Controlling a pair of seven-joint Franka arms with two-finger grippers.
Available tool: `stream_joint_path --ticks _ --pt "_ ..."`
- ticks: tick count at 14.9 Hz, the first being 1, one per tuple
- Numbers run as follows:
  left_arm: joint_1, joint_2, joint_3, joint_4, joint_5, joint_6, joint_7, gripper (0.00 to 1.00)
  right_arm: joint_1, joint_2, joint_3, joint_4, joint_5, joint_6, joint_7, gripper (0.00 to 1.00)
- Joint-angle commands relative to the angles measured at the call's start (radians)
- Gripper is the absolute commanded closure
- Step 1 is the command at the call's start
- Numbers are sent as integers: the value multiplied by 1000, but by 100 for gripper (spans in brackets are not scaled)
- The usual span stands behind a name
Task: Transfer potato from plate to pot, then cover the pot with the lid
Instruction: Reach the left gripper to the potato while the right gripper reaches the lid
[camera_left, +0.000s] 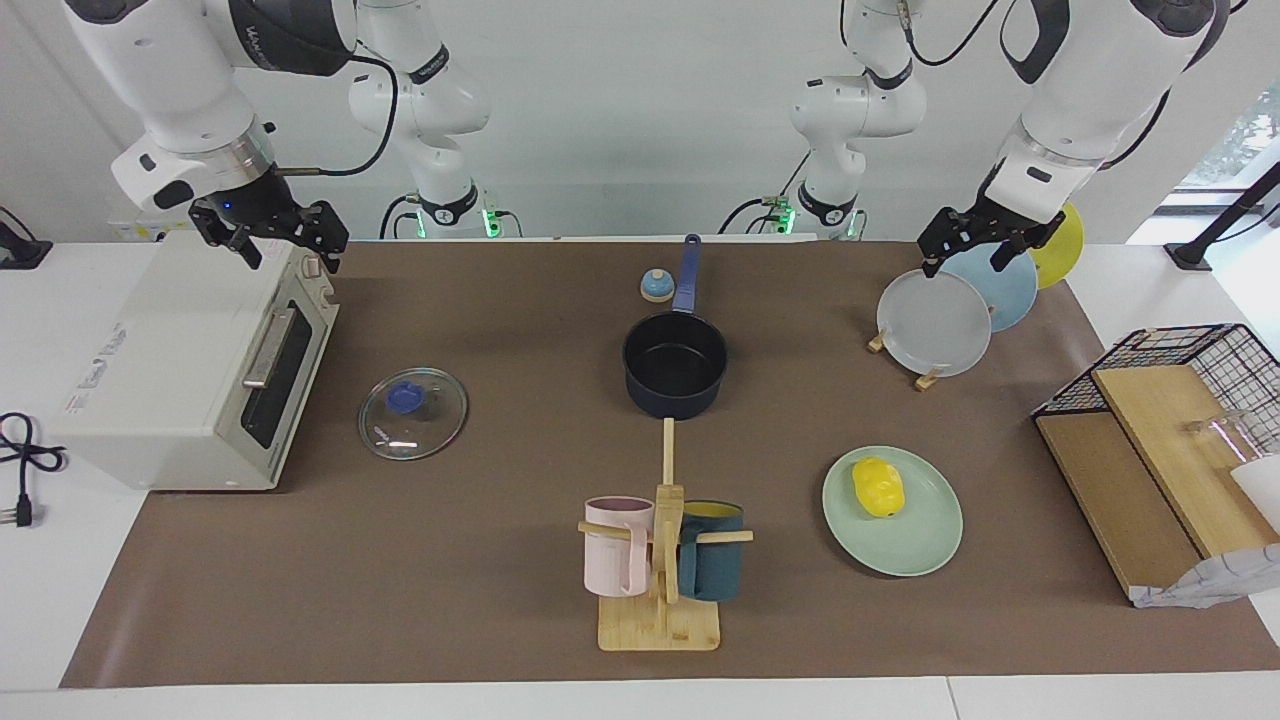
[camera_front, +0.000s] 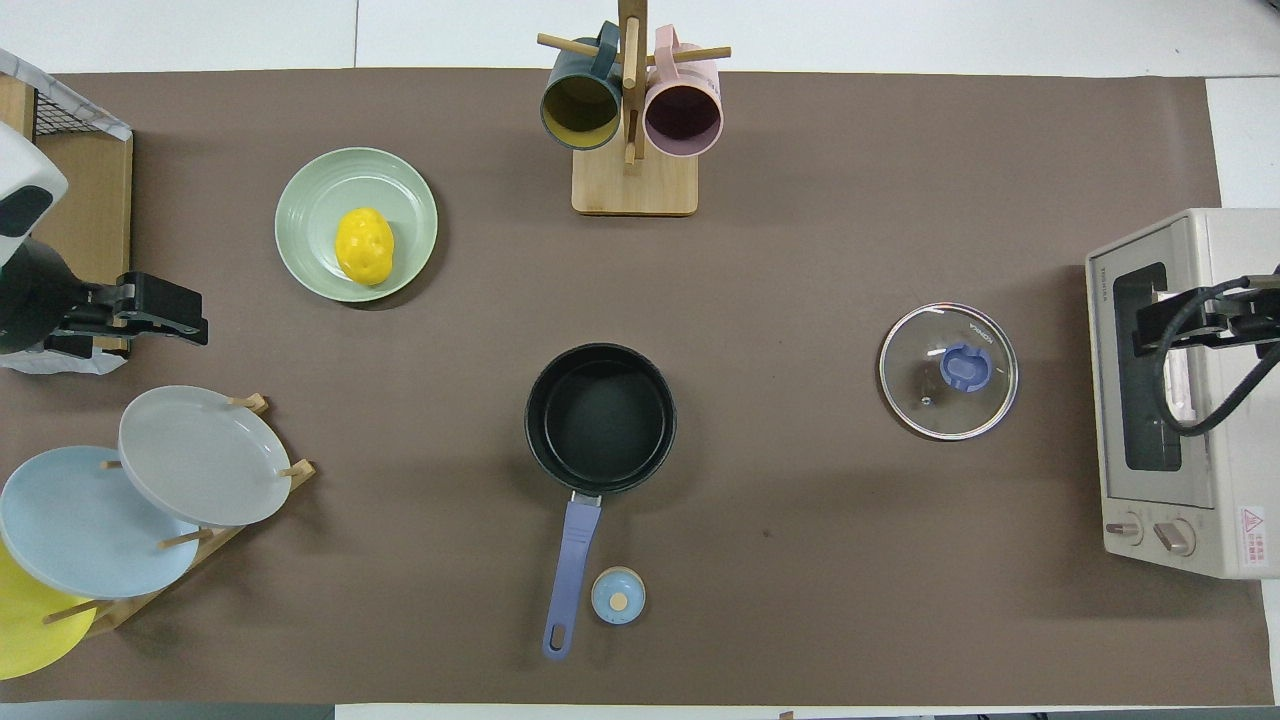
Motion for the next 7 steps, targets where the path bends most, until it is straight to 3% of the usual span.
stream_joint_path --ticks 1,7 --pt "-3 -11 3 -11 -5 9 20 0 -14 -7 6 -7 19 7 8 0" --pt "-10 -17 3 -31 -3 78 1 0 -13 -7 6 -7 19 7 8 0"
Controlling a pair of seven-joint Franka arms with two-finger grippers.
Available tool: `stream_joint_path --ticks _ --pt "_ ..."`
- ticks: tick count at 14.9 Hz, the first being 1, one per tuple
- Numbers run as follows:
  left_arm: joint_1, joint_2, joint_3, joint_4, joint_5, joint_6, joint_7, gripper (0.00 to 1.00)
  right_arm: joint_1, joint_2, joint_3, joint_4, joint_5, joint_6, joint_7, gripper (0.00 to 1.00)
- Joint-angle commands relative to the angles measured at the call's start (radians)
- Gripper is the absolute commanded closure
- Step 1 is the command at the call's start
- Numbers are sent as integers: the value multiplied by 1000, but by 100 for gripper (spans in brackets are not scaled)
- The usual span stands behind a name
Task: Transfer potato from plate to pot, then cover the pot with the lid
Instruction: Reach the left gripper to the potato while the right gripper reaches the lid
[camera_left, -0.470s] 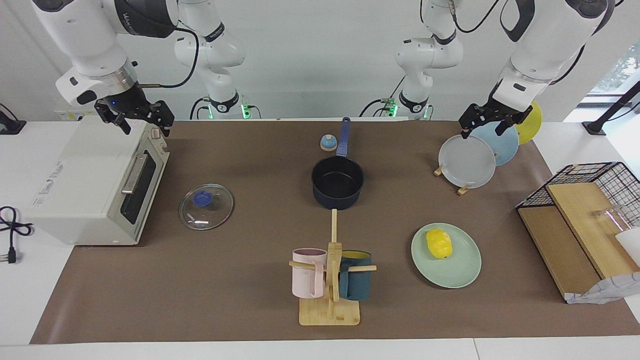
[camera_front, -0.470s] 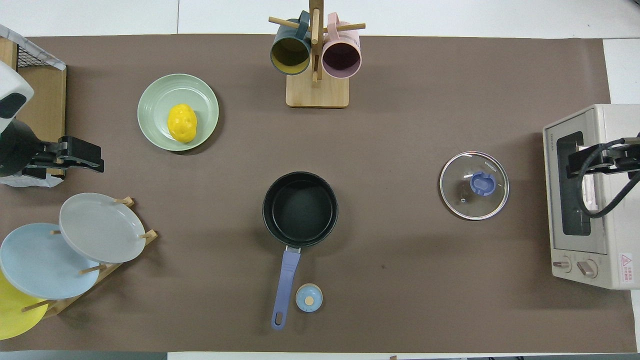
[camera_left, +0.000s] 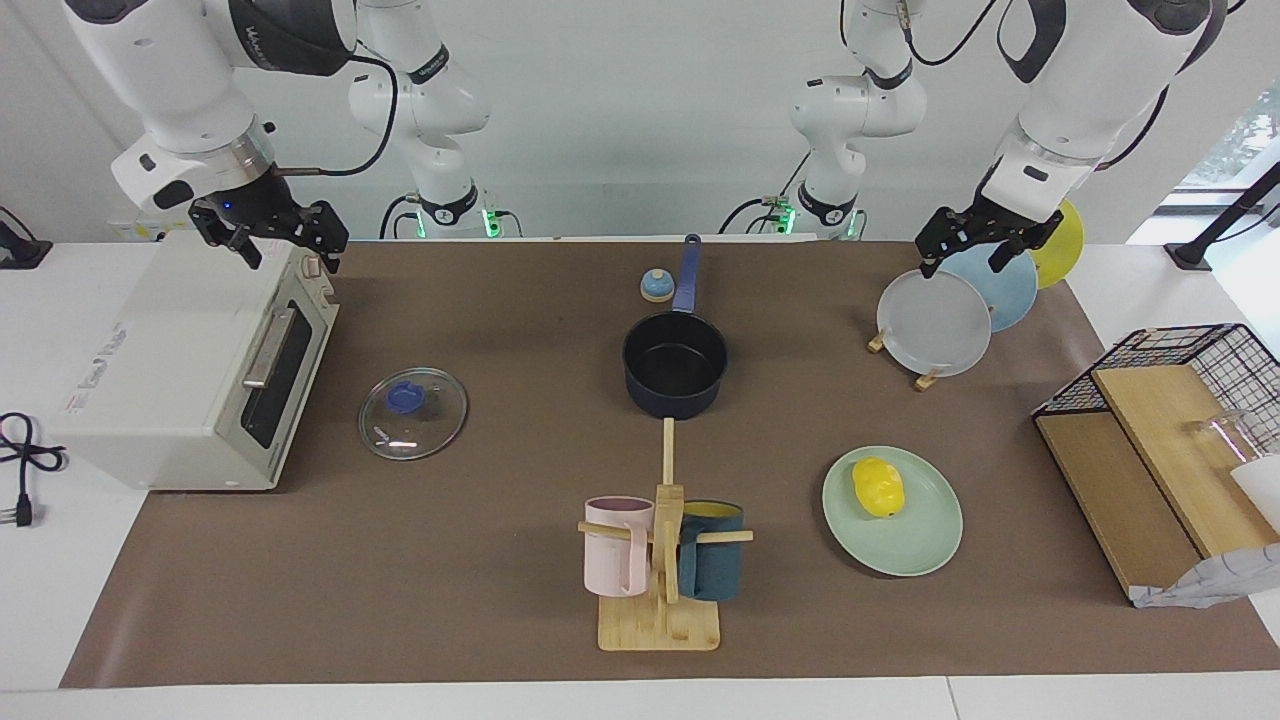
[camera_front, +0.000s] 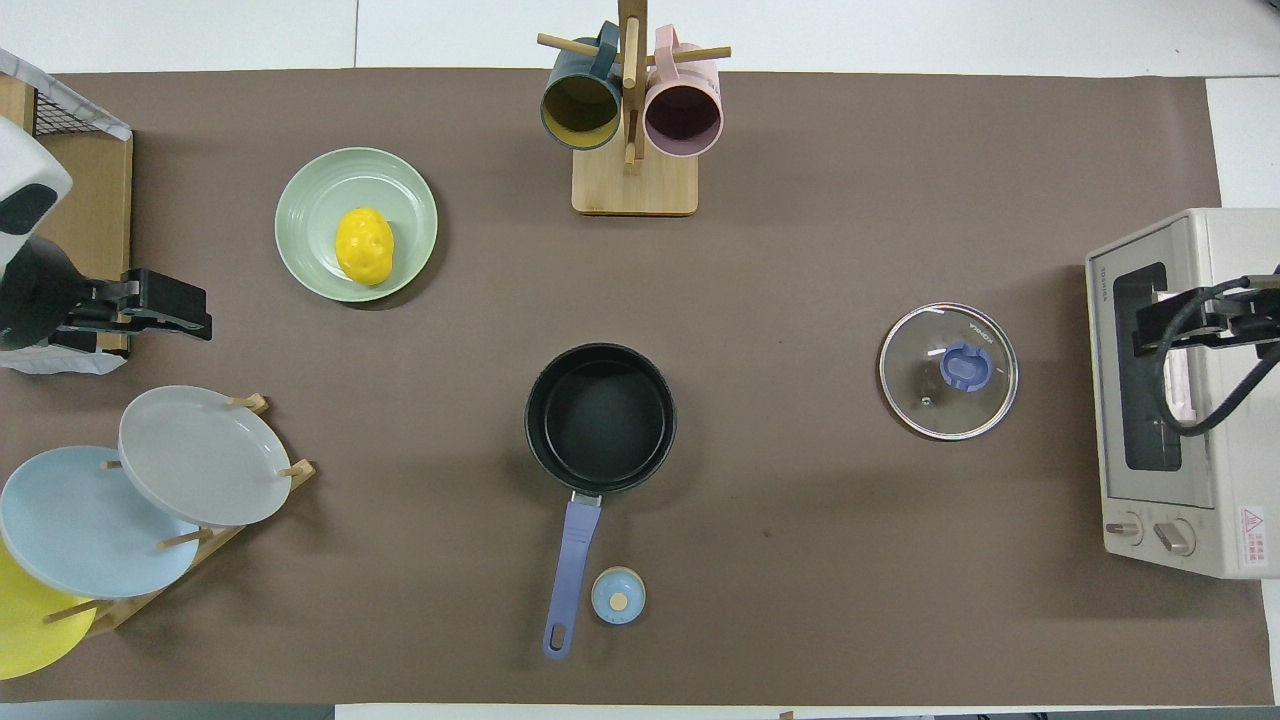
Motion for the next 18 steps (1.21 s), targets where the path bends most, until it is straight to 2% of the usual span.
stream_joint_path --ticks 1,3,7,9,10,11,13,15,18 --pt "-8 -9 7 -28 -3 103 -8 0 -13 -7 6 -7 19 7 8 0" --pt "-8 39 5 0 -3 128 -9 0 -14 -7 6 -5 19 6 8 0" --pt "-9 330 5 190 -37 145 -11 0 -2 -10 17 -8 17 -5 5 0" --pt "-20 460 5 277 -35 186 -11 0 -2 -30 20 -57 20 10 -27 0" --pt "-26 503 5 287 -34 220 -11 0 -5 -44 20 -91 51 48 -66 0" --pt "-29 546 7 290 -32 261 -12 0 -14 -79 18 -179 101 127 -81 0" --pt "-48 624 16 314 -29 314 -18 0 1 -154 20 -398 126 372 -84 0" --pt "-46 659 17 318 -27 337 -53 0 67 -116 20 -445 125 488 -78 0" --pt "-48 667 17 290 -12 398 -90 0 53 7 20 -464 126 580 -84 0"
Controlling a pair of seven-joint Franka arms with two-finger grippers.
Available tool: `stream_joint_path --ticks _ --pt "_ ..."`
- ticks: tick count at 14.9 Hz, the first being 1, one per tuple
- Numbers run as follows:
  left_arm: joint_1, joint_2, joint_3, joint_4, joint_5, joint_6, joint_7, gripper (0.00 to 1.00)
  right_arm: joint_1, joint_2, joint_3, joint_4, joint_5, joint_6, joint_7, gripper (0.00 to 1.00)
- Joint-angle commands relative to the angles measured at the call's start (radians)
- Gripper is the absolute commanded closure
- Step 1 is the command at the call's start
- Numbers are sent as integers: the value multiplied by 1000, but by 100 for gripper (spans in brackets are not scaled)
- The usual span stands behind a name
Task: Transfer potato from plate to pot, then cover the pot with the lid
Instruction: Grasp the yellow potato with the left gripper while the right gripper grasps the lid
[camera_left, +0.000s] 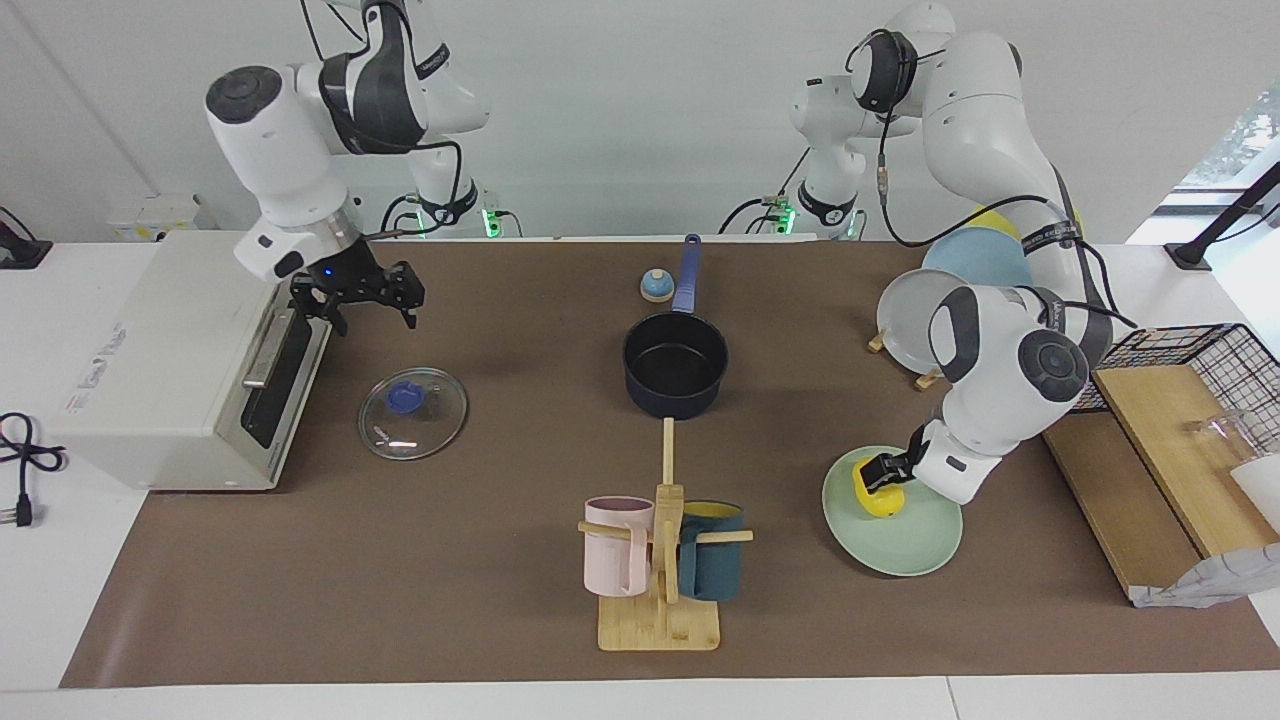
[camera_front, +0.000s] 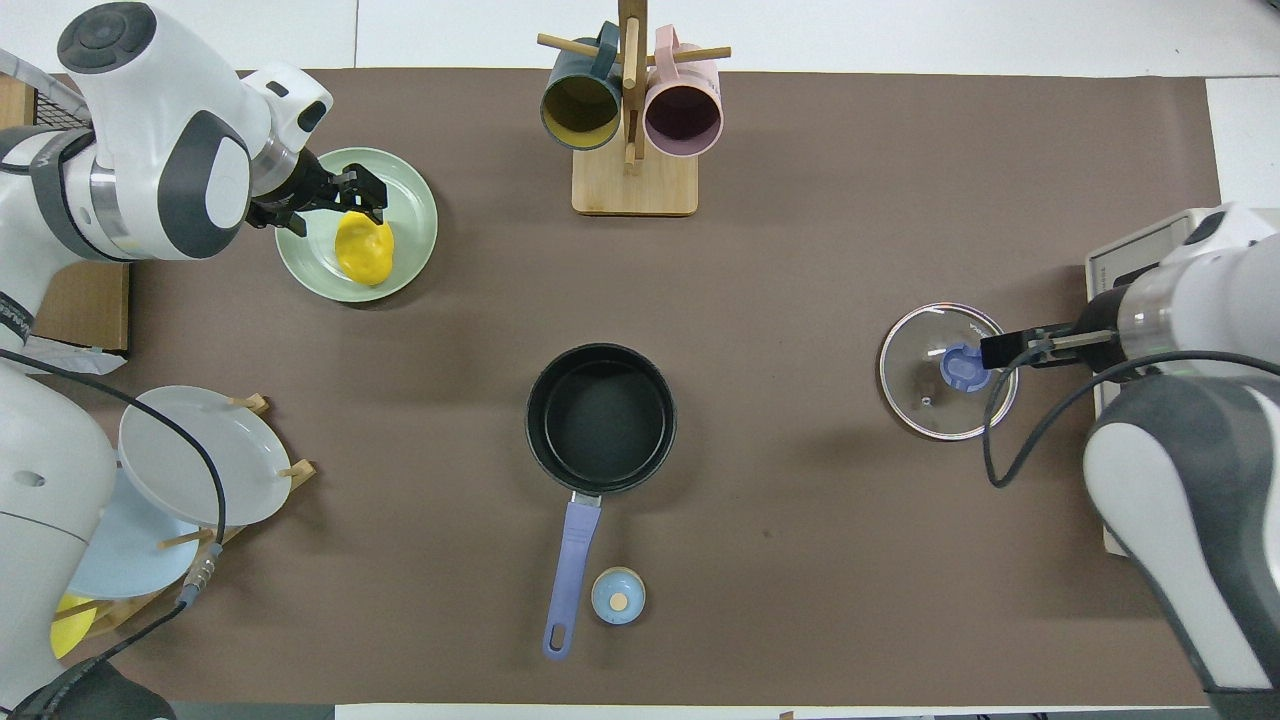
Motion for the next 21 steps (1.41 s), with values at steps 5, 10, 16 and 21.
stream_joint_path --ticks 5,10,16,21 --pt "-15 -22 21 -108 44 110 -113 0 -22 163 -4 -84 15 310 -63 0" --pt "-16 -25 19 -132 44 136 -116 8 -25 180 -4 -127 15 380 -76 0" --pt "-28 -31 18 -128 44 113 -113 100 -23 197 -2 -144 15 383 -89 0" --pt "-38 -48 7 2 36 -41 -113 100 -25 191 -4 -164 15 383 -126 0"
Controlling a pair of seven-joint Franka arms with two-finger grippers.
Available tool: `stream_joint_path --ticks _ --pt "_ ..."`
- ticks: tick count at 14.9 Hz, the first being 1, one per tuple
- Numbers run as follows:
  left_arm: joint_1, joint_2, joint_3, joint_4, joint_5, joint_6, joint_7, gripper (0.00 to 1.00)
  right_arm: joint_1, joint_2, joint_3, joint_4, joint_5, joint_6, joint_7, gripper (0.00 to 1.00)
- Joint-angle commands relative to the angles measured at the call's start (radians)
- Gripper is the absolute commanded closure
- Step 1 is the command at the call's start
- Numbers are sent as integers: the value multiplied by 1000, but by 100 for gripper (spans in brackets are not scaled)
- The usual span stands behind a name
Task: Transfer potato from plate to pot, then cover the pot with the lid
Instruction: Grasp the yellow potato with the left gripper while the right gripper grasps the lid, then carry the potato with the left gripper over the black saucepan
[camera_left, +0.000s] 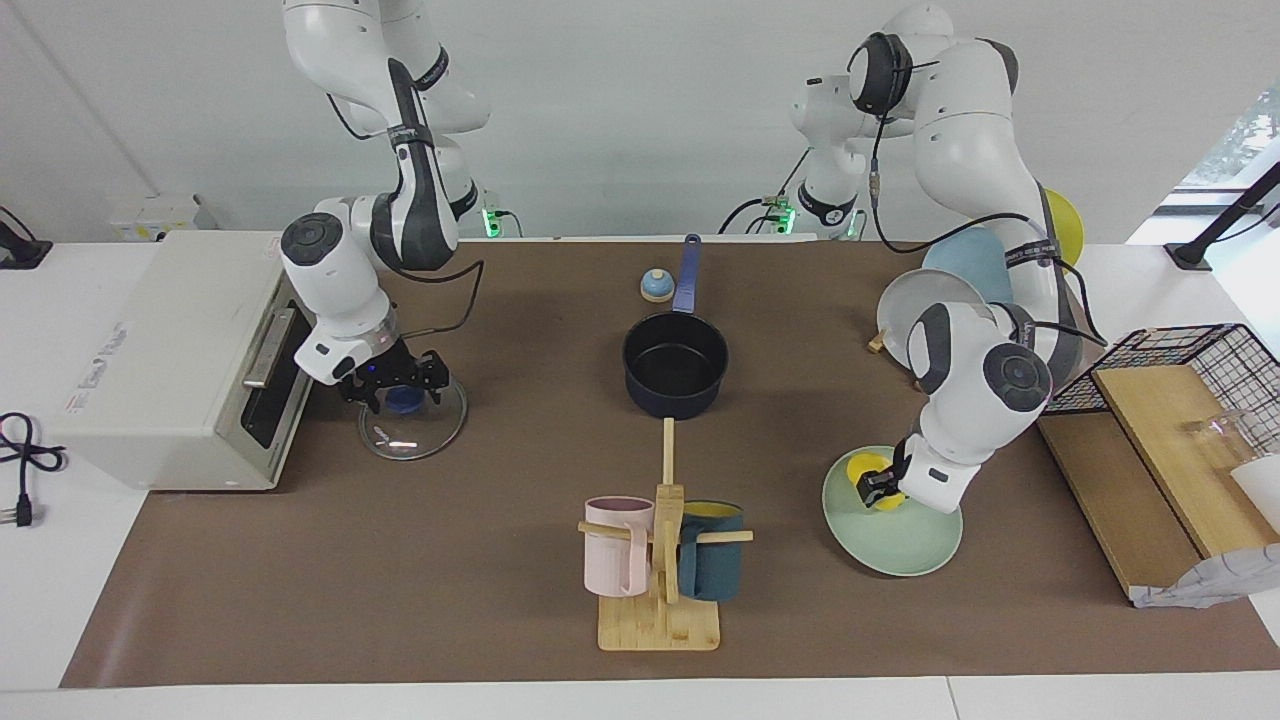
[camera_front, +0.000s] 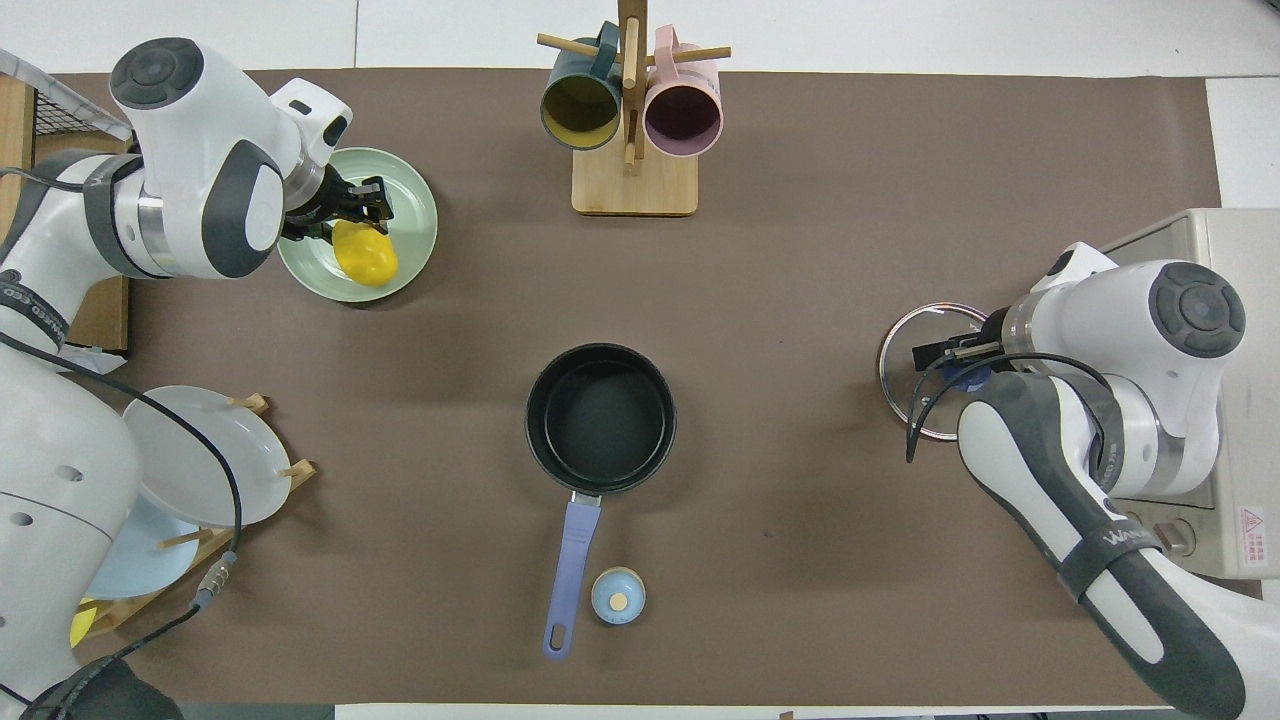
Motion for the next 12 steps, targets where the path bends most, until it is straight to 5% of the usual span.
stream_joint_path --ticks 1,4,7,12 --pt "-17 -72 -2 76 -1 -157 -17 100 -16 -10 7 -30 15 25 -35 0" --pt "-49 -238 -34 52 -53 -255 -44 100 -16 -13 7 -47 15 29 -35 3" --pt "-144 -319 -37 -2 -70 -323 -121 100 -26 -9 7 -45 15 26 -35 8" --pt "-332 -466 -37 -336 -82 -80 -259 100 -26 -9 7 -45 15 25 -52 17"
